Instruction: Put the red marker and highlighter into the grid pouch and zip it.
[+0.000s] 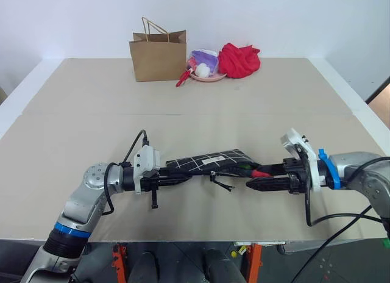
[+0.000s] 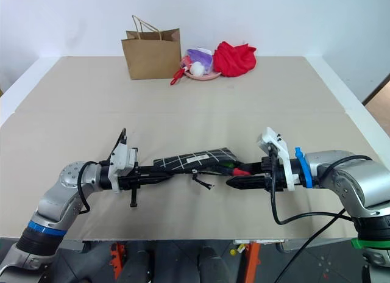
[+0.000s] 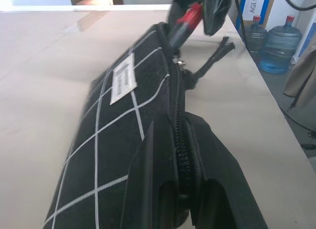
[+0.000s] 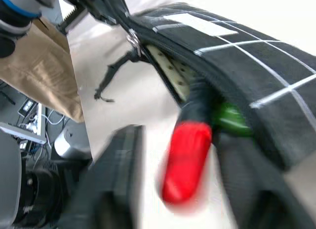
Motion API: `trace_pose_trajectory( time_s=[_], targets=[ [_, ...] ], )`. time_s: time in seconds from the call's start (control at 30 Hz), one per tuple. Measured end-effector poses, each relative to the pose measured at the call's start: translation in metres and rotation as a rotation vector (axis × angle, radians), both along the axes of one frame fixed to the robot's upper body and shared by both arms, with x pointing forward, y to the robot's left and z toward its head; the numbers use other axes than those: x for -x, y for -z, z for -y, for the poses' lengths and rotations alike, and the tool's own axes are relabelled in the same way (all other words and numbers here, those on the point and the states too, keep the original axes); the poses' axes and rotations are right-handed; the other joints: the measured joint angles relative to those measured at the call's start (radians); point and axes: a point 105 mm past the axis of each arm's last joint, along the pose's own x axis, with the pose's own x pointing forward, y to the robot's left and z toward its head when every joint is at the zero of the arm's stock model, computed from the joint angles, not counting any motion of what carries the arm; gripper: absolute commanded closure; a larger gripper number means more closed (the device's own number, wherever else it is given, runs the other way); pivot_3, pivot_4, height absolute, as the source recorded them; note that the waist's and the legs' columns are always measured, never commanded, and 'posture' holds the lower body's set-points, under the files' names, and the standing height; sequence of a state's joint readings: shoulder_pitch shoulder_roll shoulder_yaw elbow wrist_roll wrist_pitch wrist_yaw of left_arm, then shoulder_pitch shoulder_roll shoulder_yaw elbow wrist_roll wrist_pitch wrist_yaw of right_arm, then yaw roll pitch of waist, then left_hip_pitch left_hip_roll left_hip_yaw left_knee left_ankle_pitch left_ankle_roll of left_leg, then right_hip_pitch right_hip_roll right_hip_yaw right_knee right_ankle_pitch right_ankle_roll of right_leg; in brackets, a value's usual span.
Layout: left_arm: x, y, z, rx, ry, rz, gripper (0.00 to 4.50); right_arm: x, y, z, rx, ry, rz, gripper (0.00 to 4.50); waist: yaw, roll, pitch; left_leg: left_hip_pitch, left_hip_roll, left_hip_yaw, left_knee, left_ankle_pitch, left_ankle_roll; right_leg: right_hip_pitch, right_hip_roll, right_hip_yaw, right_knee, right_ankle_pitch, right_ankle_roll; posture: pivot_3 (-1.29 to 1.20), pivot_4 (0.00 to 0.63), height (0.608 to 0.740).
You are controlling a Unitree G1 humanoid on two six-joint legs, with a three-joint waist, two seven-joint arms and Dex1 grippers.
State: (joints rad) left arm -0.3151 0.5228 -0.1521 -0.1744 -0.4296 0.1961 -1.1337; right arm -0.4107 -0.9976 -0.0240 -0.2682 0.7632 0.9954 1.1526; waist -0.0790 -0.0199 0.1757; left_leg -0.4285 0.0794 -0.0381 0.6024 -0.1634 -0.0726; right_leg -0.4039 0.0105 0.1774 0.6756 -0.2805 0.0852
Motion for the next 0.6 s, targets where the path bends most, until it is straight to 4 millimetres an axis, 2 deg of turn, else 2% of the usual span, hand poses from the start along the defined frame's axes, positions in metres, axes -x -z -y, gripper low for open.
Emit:
trace_pose_trajectory(
  time_s=[0.03, 0.07, 0.23, 0.47, 0.6],
  targets=[
    [0.000, 0.000, 0.000, 0.000, -0.001, 0.000, 4.50, 0.000, -0.003, -0.003, 0.001, -0.010, 0.011, 0.23, 0.000, 0.000, 0.000, 0.000, 0.000, 0.000, 0.000, 0.000, 0.000, 0.000, 0.000, 0.000, 0.000, 0.000, 0.000, 0.00, 0.150, 0.740],
    [0.000, 0.000, 0.000, 0.000, -0.001, 0.000, 4.50, -0.001, -0.007, -0.007, 0.006, -0.028, 0.029, 0.04, -0.001, 0.000, 0.000, 0.000, 0.000, 0.000, 0.000, 0.000, 0.000, 0.000, 0.000, 0.000, 0.000, 0.000, 0.000, 0.00, 0.150, 0.740],
    [0.000, 0.000, 0.000, 0.000, 0.000, 0.000, 4.50, 0.002, -0.013, -0.010, 0.006, -0.059, 0.053, 0.04, 0.001, 0.000, 0.000, -0.001, 0.000, 0.000, 0.000, 0.000, 0.000, 0.000, 0.000, 0.000, 0.000, 0.000, 0.000, 0.00, 0.150, 0.740],
    [0.001, 0.001, 0.000, -0.003, 0.001, -0.003, 4.50, 0.027, -0.006, 0.018, -0.019, -0.070, -0.011, 0.04, 0.008, 0.000, 0.000, -0.002, 0.000, 0.000, 0.000, -0.001, 0.001, -0.001, 0.000, 0.000, 0.000, -0.001, 0.000, 0.00, 0.150, 0.740],
    [0.001, 0.001, 0.000, -0.003, 0.003, -0.003, 4.50, 0.033, -0.014, 0.013, -0.084, -0.112, 0.054, 0.04, -0.002, 0.000, 0.000, 0.000, 0.000, 0.000, 0.000, -0.001, 0.001, -0.001, 0.000, 0.000, 0.001, 0.000, 0.000, 0.00, 0.150, 0.740]
  ],
)
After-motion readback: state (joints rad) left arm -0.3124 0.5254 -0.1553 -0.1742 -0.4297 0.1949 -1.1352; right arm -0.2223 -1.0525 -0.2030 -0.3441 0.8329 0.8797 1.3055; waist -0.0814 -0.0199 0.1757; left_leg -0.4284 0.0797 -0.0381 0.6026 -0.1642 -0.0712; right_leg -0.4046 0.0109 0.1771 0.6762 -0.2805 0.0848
